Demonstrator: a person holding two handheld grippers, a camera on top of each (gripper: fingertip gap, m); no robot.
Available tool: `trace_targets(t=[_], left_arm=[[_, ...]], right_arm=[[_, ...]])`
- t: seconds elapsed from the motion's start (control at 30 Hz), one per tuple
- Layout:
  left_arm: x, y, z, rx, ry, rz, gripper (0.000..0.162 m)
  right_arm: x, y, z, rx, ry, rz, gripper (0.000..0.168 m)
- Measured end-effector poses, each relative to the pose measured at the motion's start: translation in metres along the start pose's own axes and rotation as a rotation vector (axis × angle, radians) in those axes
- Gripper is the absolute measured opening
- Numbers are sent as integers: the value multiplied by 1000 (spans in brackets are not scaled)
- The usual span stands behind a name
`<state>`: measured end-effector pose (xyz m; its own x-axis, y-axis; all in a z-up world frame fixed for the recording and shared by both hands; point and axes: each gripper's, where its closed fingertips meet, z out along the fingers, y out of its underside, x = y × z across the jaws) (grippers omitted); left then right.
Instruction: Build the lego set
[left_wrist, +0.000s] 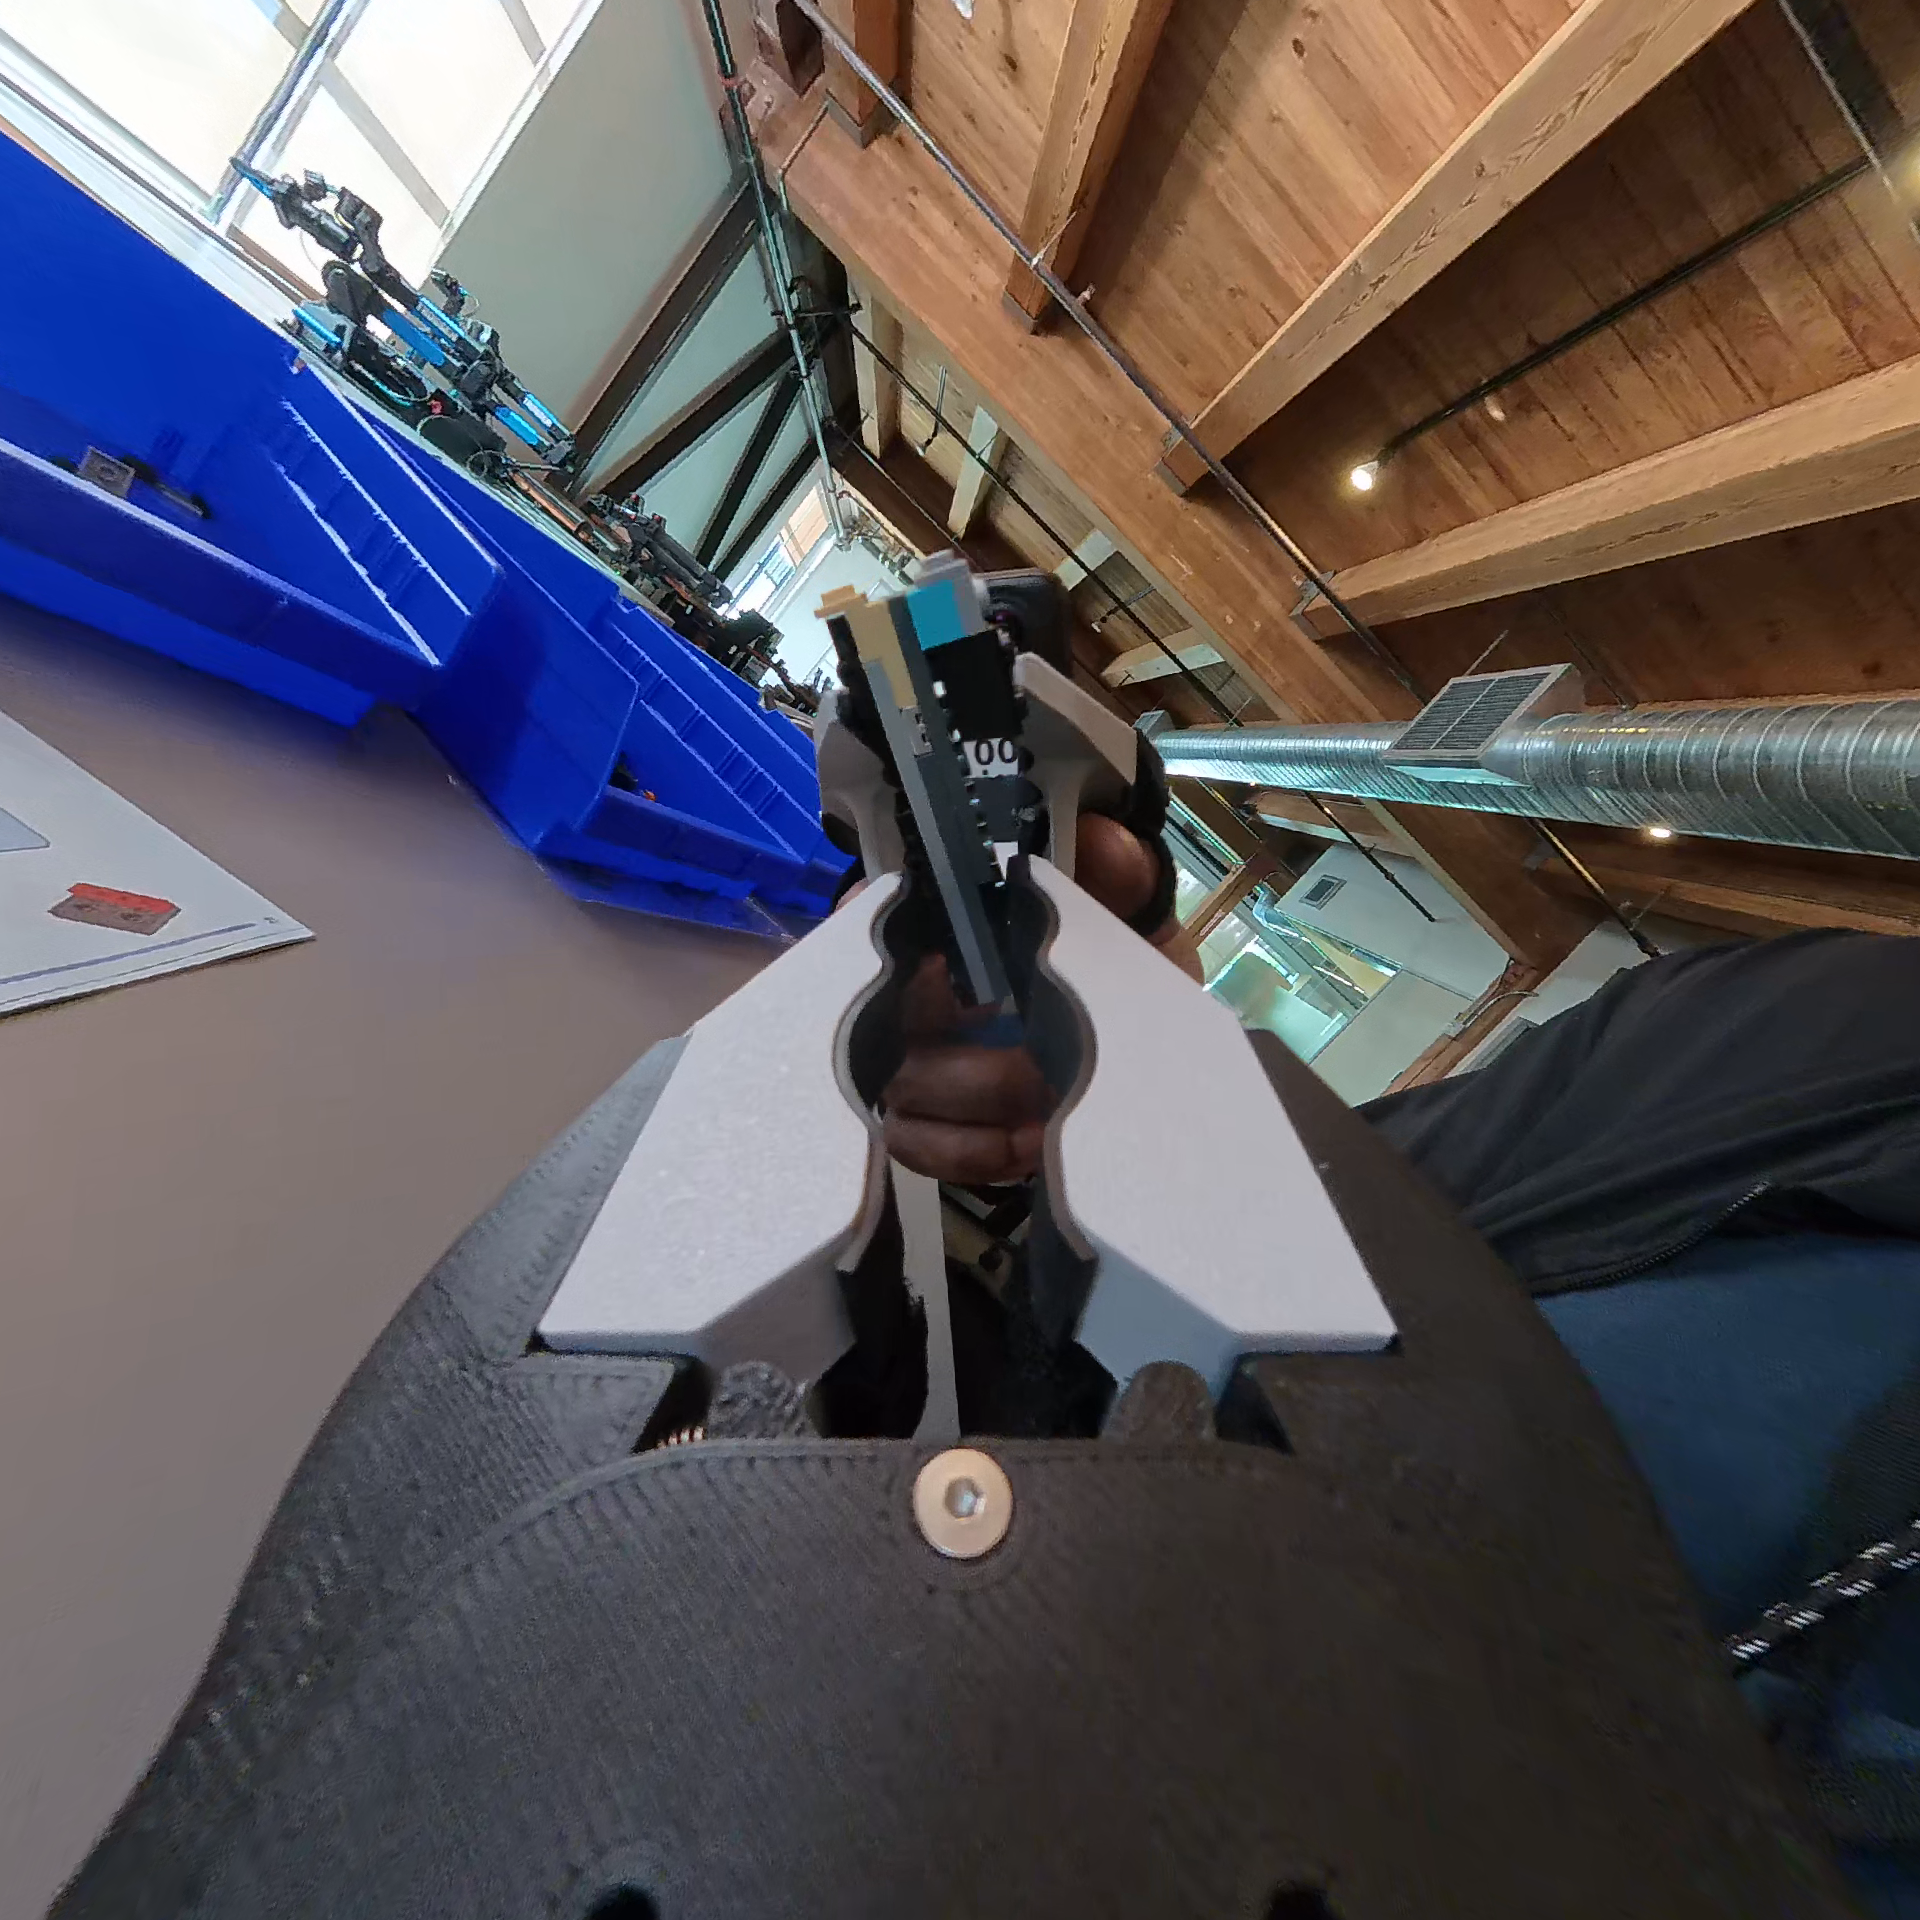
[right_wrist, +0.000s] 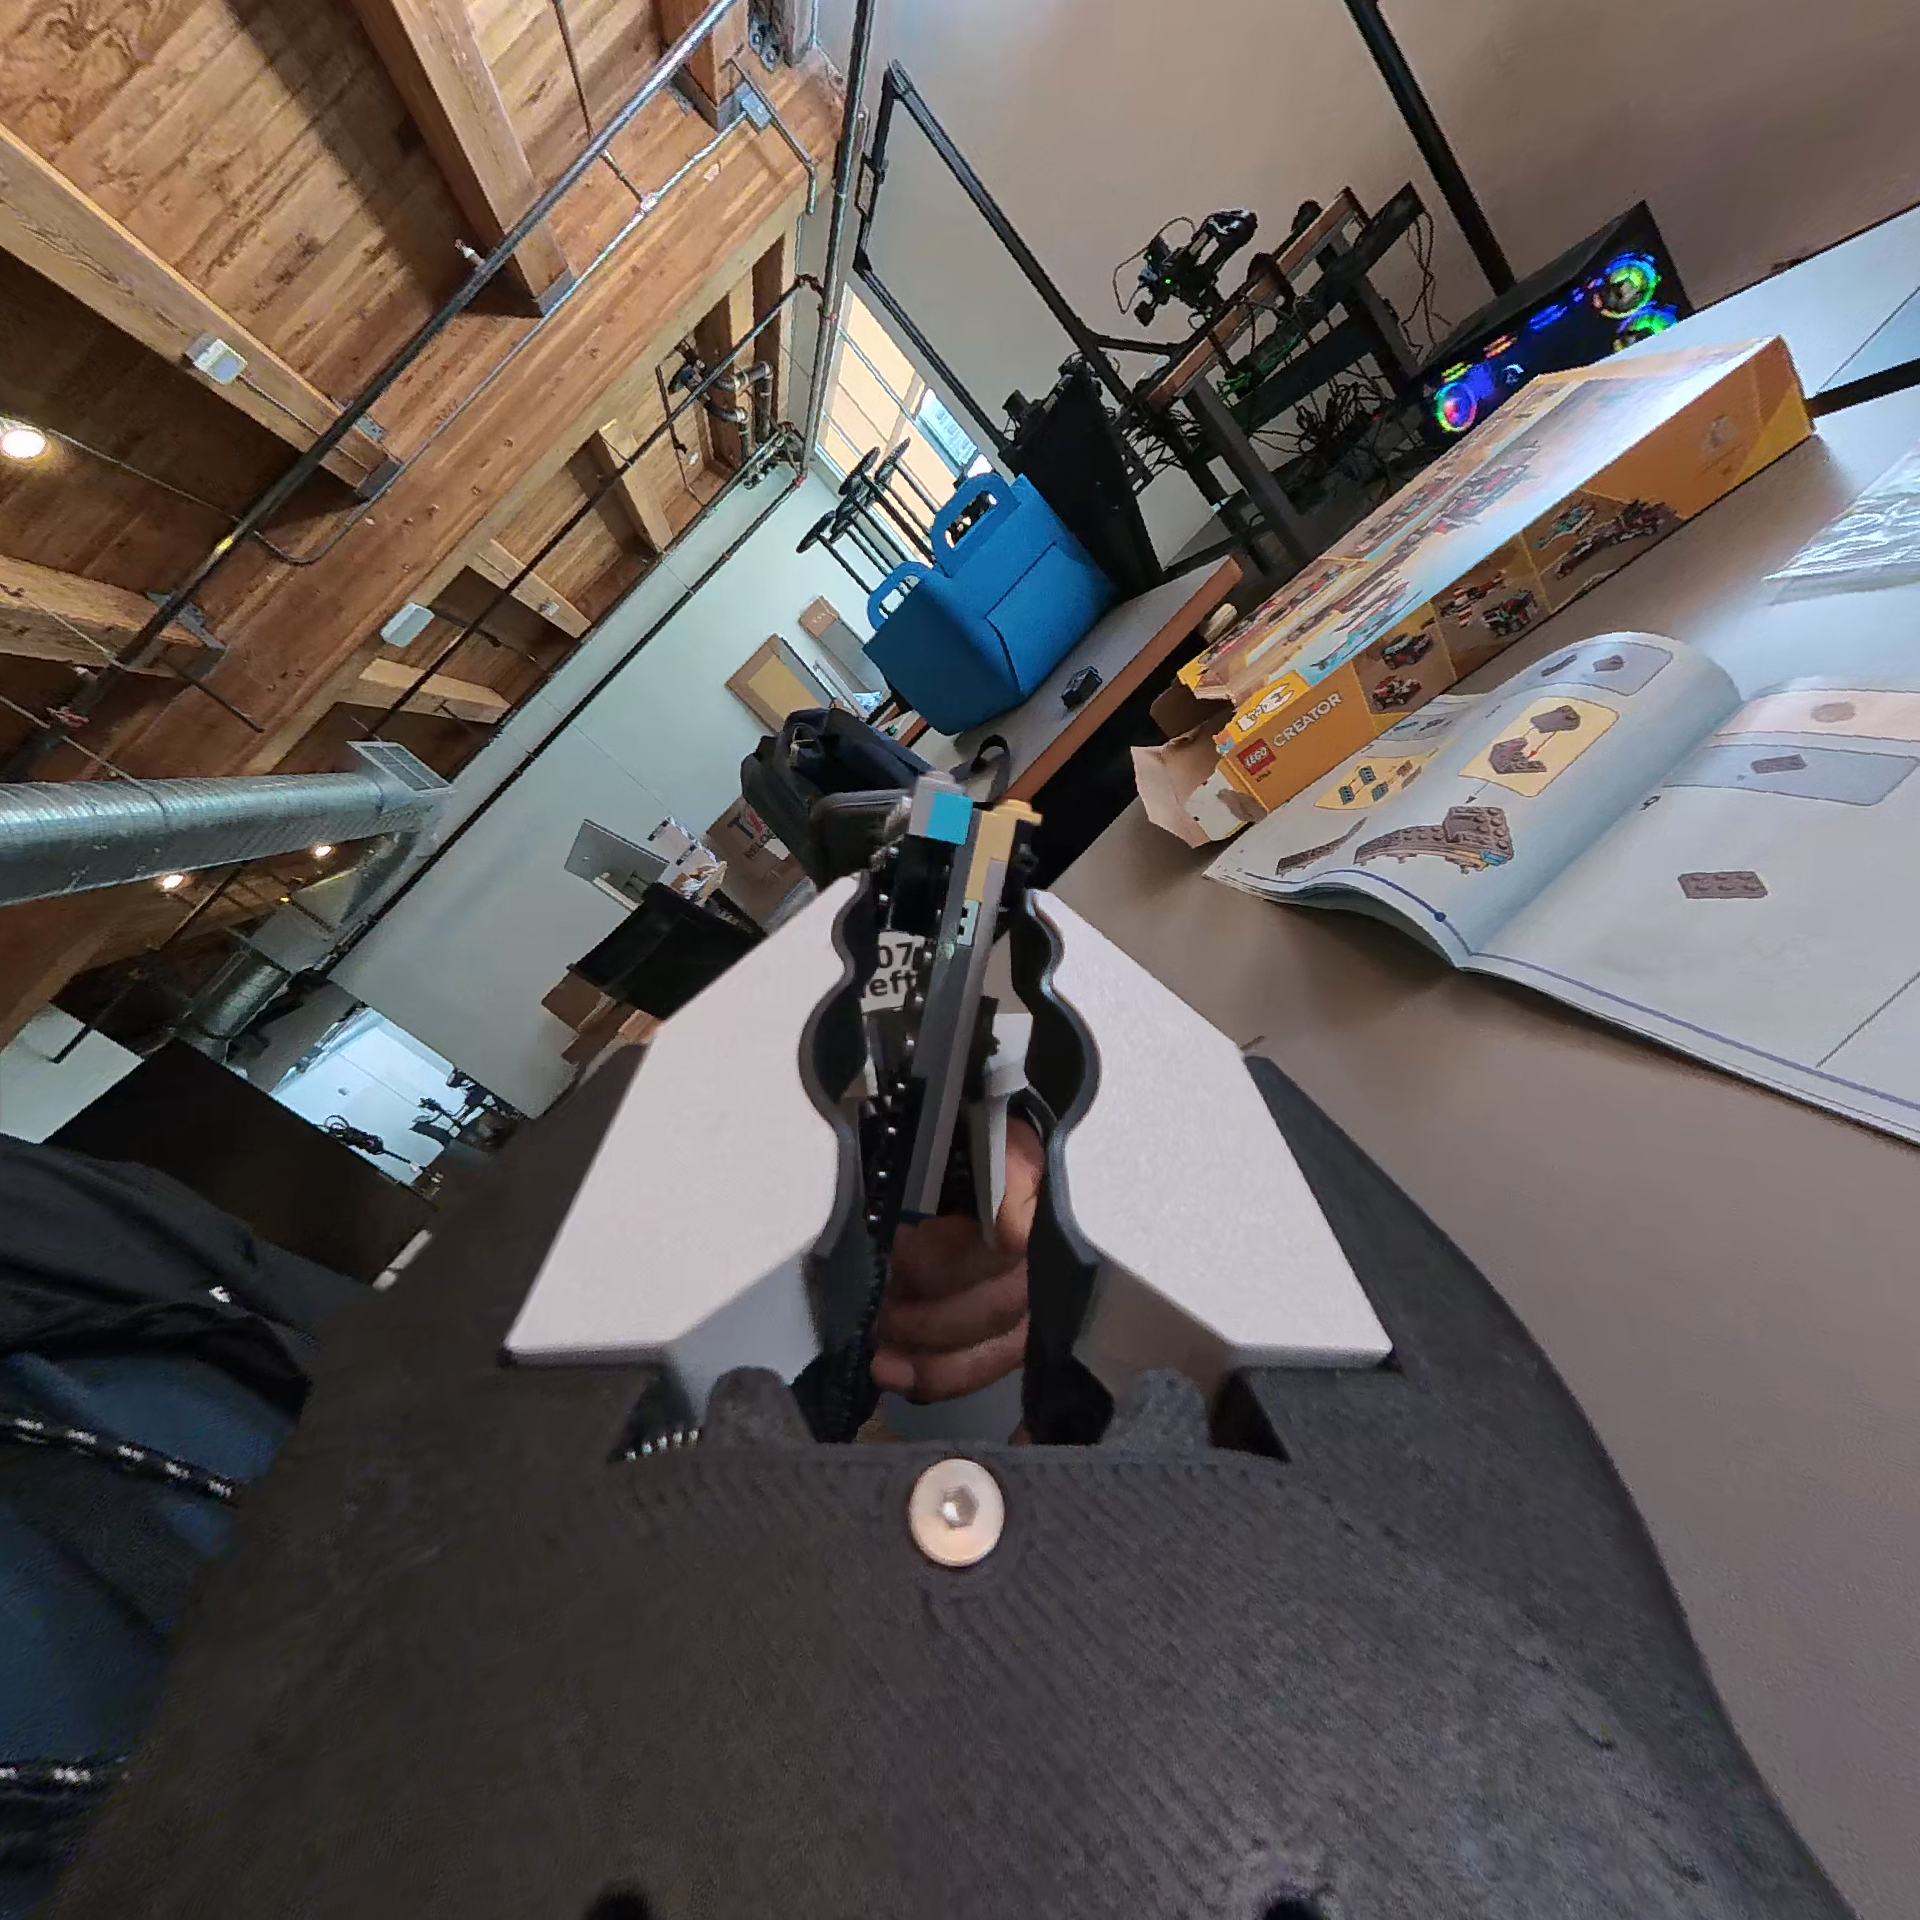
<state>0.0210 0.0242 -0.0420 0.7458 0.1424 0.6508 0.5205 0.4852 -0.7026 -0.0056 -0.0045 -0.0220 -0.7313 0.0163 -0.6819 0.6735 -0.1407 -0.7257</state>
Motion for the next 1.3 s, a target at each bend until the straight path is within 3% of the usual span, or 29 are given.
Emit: trace_targets(t=[1.3], left_arm=[[-5, 0, 3, -11, -76, 61, 15]], right_arm=[[-5, -5, 0, 43, 25, -61, 29]])
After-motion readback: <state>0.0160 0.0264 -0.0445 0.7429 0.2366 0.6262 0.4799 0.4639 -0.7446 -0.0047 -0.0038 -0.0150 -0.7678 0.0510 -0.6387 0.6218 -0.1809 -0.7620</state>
